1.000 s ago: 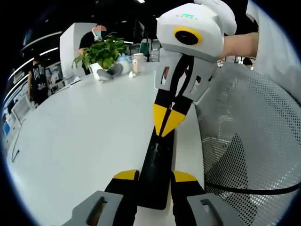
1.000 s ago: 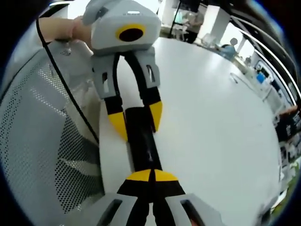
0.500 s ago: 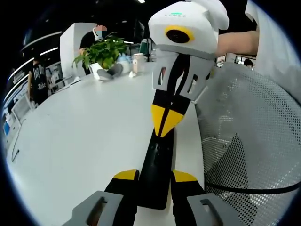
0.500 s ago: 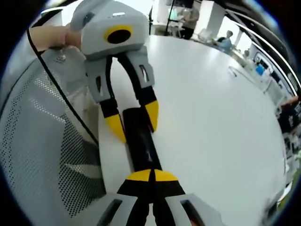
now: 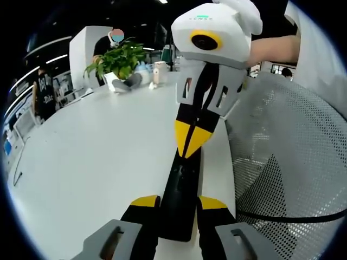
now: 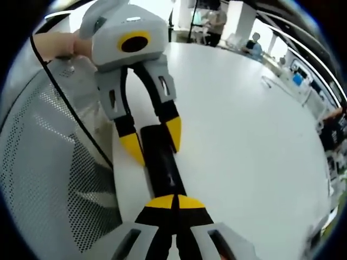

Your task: Press the specified remote control buttons in sequence, fully releasing each button before pressing the next.

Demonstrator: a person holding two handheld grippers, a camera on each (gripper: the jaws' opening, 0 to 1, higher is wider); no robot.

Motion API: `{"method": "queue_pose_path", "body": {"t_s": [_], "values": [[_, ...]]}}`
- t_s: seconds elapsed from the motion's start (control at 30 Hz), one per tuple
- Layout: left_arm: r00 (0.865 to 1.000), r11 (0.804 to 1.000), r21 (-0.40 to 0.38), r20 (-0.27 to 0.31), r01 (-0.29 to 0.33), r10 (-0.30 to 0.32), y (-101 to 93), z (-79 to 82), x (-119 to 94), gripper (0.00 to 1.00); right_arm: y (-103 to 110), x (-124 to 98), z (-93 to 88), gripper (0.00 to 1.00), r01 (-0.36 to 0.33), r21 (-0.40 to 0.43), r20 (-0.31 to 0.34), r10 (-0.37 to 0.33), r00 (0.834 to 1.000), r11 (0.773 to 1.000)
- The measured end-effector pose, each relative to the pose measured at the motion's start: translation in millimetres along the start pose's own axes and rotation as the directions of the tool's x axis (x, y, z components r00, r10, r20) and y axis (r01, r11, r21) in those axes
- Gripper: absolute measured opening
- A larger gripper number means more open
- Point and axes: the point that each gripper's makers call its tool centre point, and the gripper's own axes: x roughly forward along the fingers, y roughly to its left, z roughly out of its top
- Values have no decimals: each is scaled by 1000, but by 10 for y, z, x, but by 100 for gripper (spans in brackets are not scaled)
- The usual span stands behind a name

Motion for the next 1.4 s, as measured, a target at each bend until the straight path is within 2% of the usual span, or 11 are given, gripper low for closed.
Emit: {"method": "queue_pose_path", "body": {"t_s": [0.17,0.5,1.0,1.3,1.4], "values": [[1000,1000,3,-8,0,0,2,-1,2,26,-5,-2,1,0,8,21,17,-8,1000,1000],[1000,1000,6,-14,1,-1,4,-6,5,26,-14,-11,3,0,21,98,101,-31,994,995],[1000,1000,4,-11,0,0,-3,-3,3,26,22,-21,47,0,6,-26,66,-4,998,1000],[1000,1000,4,-10,1,-1,-5,-3,1,26,54,3,110,0,-31,-60,60,35,998,998],[1000,1000,4,-10,1,-1,-5,-3,1,26,54,33,95,0,-21,-88,50,26,998,996]]}}
